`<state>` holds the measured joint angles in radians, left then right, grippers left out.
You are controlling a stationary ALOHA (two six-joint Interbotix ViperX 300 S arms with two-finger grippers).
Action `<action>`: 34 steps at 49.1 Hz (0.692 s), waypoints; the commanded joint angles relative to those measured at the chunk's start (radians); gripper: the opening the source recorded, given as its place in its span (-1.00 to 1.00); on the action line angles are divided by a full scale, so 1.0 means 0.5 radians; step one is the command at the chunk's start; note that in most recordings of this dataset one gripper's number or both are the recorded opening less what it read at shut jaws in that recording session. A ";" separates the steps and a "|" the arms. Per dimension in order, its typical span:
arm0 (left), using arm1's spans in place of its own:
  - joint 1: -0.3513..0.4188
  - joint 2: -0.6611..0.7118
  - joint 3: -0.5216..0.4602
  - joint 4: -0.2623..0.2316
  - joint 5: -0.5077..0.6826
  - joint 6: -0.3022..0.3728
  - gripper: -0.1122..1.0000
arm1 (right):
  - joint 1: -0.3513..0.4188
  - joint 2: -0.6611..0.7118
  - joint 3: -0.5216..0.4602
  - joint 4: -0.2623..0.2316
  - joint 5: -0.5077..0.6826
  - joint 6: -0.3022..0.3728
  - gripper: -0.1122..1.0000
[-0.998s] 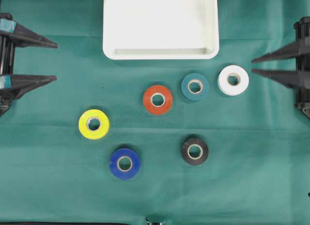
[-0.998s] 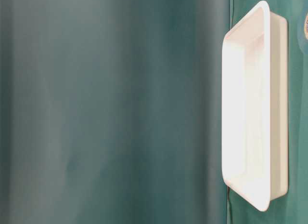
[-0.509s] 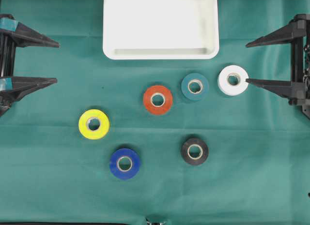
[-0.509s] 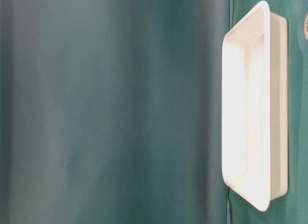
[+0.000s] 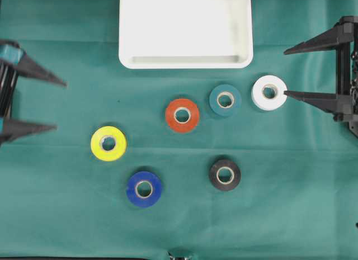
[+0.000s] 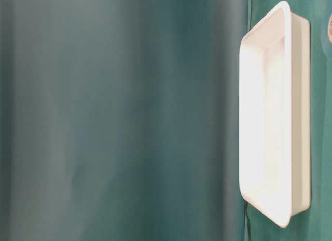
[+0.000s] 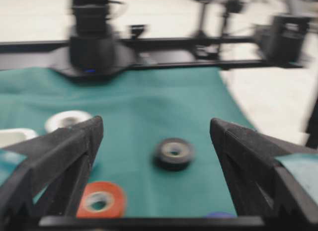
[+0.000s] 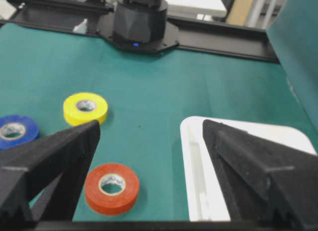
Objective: Pick up the tape from a random location and place it into the white case.
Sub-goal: 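Open the left gripper and start moving it toward the tapes, then move the open left gripper over the blue tape roll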
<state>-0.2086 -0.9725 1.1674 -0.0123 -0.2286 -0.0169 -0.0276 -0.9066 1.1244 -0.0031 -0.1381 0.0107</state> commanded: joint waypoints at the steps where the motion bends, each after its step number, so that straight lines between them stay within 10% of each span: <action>1: -0.114 0.015 -0.058 -0.003 -0.006 0.003 0.99 | -0.003 0.003 -0.052 0.003 -0.009 0.003 0.86; 34: -0.163 0.153 -0.098 -0.003 -0.120 0.021 0.99 | -0.003 0.009 -0.052 0.000 -0.009 0.003 0.86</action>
<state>-0.3022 -0.9327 1.1520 -0.0123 -0.2577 -0.0077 -0.0276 -0.9066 1.1244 -0.0031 -0.1381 0.0107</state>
